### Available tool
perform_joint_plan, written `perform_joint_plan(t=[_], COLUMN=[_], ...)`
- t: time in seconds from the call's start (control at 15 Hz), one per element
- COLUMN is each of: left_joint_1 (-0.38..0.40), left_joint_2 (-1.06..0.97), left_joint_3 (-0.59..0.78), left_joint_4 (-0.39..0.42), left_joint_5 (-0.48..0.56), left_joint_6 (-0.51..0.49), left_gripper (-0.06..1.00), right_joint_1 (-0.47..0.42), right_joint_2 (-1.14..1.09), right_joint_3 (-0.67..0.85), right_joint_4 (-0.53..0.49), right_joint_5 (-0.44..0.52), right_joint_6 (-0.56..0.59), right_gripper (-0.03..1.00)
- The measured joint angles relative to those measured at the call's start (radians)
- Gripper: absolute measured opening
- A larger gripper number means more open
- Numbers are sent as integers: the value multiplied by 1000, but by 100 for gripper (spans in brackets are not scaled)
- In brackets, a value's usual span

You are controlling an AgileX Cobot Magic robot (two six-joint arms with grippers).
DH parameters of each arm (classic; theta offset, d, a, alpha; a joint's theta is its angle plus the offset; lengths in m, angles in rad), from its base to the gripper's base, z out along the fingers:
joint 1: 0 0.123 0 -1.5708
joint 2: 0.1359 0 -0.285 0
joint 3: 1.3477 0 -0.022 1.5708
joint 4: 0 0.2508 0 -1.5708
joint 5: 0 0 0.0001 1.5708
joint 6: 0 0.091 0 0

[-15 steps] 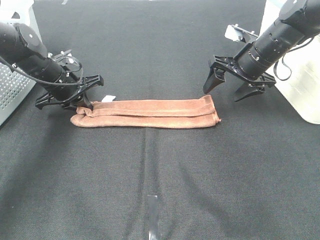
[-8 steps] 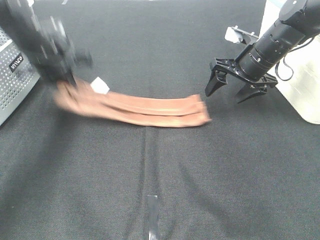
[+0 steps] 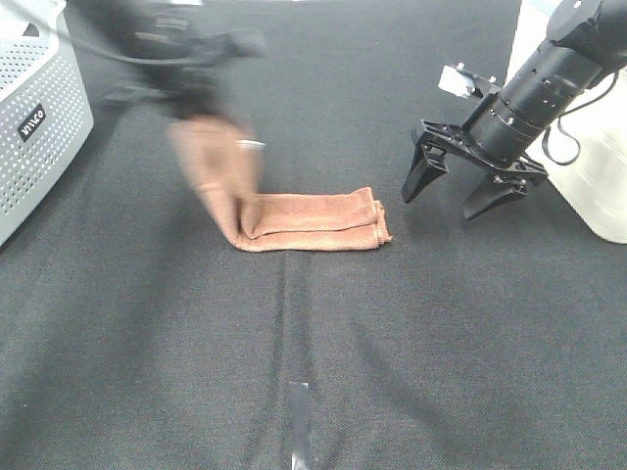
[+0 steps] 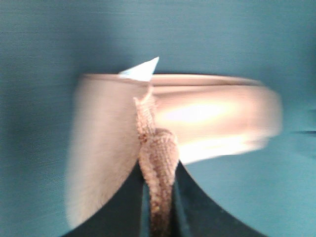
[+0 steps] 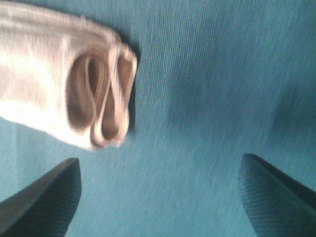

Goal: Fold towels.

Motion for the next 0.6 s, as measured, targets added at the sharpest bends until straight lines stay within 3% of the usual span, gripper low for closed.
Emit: perform_joint_plan(t=[0.2, 0.33, 0.6], left_joint_1=[-109, -148, -166], left_joint_2=[77, 131, 168], left_joint_3=[0, 0, 0], left_joint_4=[-35, -55, -213], left_joint_5=[-136, -233, -337], left_joint_6=[-63, -154, -172], left_gripper=[6, 14, 67], right_joint_1=[0, 0, 0], right_joint_2=[-28, -73, -140], right_joint_3=[0, 0, 0], right_joint_4=[-12, -21, -26], right_joint_5=[9, 16, 15], right_joint_6=[7, 27, 53], right_gripper=[84, 84, 84])
